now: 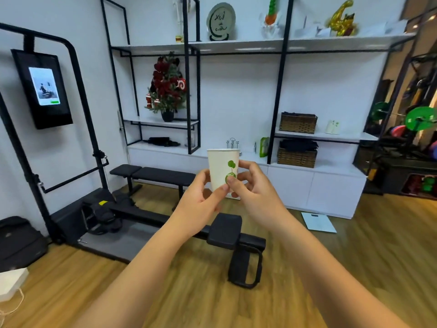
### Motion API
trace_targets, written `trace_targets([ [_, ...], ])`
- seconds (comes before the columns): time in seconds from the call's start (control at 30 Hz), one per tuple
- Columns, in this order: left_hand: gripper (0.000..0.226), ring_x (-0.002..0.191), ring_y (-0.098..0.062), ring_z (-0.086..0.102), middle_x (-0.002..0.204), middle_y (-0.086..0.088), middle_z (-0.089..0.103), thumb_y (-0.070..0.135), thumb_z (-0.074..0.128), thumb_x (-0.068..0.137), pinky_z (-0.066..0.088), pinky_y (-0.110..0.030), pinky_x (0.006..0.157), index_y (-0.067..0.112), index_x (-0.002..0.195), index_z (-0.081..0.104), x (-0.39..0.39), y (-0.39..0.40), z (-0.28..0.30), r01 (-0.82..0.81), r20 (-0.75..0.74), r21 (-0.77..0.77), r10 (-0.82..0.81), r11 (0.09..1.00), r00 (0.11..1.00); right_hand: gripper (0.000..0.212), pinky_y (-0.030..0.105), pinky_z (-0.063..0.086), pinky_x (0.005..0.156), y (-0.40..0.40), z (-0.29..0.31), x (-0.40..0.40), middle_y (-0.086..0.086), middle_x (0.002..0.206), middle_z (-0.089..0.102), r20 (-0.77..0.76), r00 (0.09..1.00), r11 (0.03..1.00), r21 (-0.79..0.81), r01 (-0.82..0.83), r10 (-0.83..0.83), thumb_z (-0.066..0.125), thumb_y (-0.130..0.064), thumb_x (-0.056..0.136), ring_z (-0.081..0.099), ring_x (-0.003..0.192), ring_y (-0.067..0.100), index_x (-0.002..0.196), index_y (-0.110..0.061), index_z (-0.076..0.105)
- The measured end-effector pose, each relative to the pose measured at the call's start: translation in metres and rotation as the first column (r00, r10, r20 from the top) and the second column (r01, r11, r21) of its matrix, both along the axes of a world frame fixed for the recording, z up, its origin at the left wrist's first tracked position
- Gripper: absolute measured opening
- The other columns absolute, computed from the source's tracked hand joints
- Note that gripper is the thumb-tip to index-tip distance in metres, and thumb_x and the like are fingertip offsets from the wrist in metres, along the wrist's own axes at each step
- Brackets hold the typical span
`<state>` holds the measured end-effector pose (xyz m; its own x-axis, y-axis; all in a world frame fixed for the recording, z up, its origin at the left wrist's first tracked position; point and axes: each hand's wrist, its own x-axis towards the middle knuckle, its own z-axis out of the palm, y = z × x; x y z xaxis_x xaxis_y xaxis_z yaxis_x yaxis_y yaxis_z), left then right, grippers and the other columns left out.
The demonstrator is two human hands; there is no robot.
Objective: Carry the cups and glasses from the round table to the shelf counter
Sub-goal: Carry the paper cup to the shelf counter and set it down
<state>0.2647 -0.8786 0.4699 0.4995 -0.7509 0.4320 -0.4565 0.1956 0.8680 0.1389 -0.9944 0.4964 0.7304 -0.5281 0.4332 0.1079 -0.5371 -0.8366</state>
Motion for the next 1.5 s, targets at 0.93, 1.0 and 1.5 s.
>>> trace_targets([
  [0.93,0.073,0.073,-0.010,0.068,0.130,0.005,0.068,0.053,0.072,0.080,0.061,-0.031,0.071,0.034,0.144,0.041,0.164,-0.540,0.010,0.053,-0.063,-0.108,-0.060,0.993,0.996,0.027,0.040,0.058,0.084,-0.523,0.000,0.157,-0.015,0.107,0.067,0.108,0.990,0.995,0.044,0.087,-0.091,0.061,-0.054,0.089,0.069,0.093,0.008,0.113,-0.060,0.049],
  [1.0,0.072,0.073,-0.011,0.068,0.129,0.004,0.069,0.052,0.073,0.081,0.061,-0.031,0.070,0.033,0.143,0.042,0.171,-0.578,0.006,0.043,-0.064,-0.111,-0.051,0.993,0.997,0.027,0.040,0.059,0.083,-0.563,-0.004,0.164,-0.016,0.104,0.067,0.102,0.991,0.996,0.036,0.079,-0.082,0.062,-0.055,0.087,0.069,0.091,0.006,0.112,-0.059,0.050],
  [1.5,0.049,0.072,-0.005,0.069,0.121,0.000,0.069,0.028,0.070,0.099,0.056,-0.021,0.064,0.041,0.139,0.045,0.229,-0.854,-0.001,-0.072,-0.124,-0.132,0.056,0.989,0.991,0.035,0.029,0.059,0.071,-0.849,-0.006,0.238,-0.006,0.114,0.068,0.077,0.997,0.999,0.049,-0.016,0.012,0.062,-0.040,0.098,0.070,0.093,0.016,0.130,-0.044,0.048],
])
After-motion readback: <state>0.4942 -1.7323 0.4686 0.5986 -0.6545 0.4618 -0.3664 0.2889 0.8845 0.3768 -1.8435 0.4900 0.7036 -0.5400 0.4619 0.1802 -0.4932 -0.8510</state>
